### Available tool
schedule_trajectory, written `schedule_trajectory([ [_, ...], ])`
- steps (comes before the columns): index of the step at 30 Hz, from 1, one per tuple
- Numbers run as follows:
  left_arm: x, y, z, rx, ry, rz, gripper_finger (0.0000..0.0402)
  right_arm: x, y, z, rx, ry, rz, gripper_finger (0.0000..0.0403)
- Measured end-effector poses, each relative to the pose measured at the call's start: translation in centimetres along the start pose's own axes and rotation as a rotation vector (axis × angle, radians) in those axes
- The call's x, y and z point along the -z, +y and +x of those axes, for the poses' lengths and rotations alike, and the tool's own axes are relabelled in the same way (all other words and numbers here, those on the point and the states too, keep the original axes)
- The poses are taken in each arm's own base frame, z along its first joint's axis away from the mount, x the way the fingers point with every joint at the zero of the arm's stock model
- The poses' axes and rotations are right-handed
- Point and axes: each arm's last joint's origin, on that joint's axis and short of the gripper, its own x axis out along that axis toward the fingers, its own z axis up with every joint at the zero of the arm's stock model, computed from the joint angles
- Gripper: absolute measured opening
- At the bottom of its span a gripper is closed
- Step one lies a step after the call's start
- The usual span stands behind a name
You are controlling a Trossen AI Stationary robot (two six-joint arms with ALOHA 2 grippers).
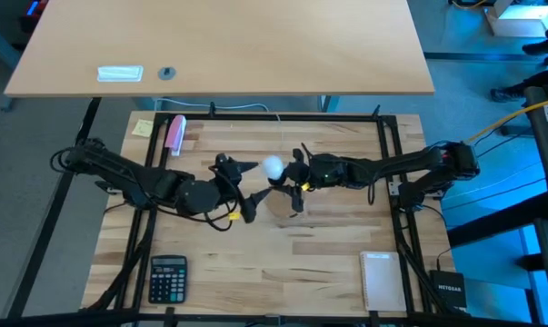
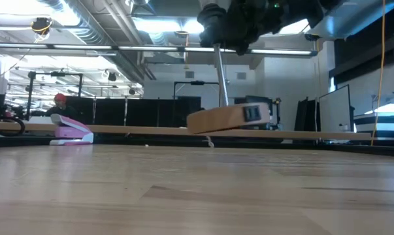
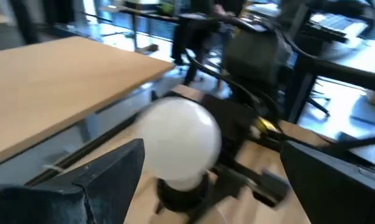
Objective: Screw lightbulb
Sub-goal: Insert the white lightbulb into the brown lamp
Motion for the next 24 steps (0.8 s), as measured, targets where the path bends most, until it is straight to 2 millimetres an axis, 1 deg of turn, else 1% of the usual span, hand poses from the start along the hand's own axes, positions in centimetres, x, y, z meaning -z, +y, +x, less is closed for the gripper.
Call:
schedule_trajectory([
  [3, 0.0, 0.0, 0.1, -0.033, -0.012, -0.001, 0.0363, 0.3, 0.0, 0.4, 0.001, 0.004, 0.001, 0.0149],
  [5, 0.2, 0.0, 0.5, -0.071, -0.021, -0.012, 0.0363, 0.4, 0.0, 0.5, 0.001, -0.001, 0.002, 0.0149],
  [9, 1.0, 0.1, 2.0, -0.126, -0.015, -0.045, 0.0363, 0.4, 0.0, 0.6, 0.017, 0.001, 0.003, 0.0149],
  [14, 1.2, 0.3, 3.6, -0.18, -0.037, -0.082, 0.0363, 0.4, -0.1, 0.6, 0.023, 0.004, 0.002, 0.0149],
  [17, 1.4, 0.3, 4.4, -0.181, -0.036, -0.052, 0.0363, 0.5, -0.1, 0.6, 0.024, 0.005, 0.002, 0.0149],
  [20, 1.8, 0.3, 4.9, -0.178, -0.021, -0.046, 0.0363, 0.5, -0.1, 0.6, 0.024, 0.01, 0.002, 0.0149],
  [24, 1.8, 0.2, 4.9, -0.176, -0.019, -0.045, 0.0361, 0.5, -0.1, 0.6, 0.024, 0.01, 0.002, 0.0149],
])
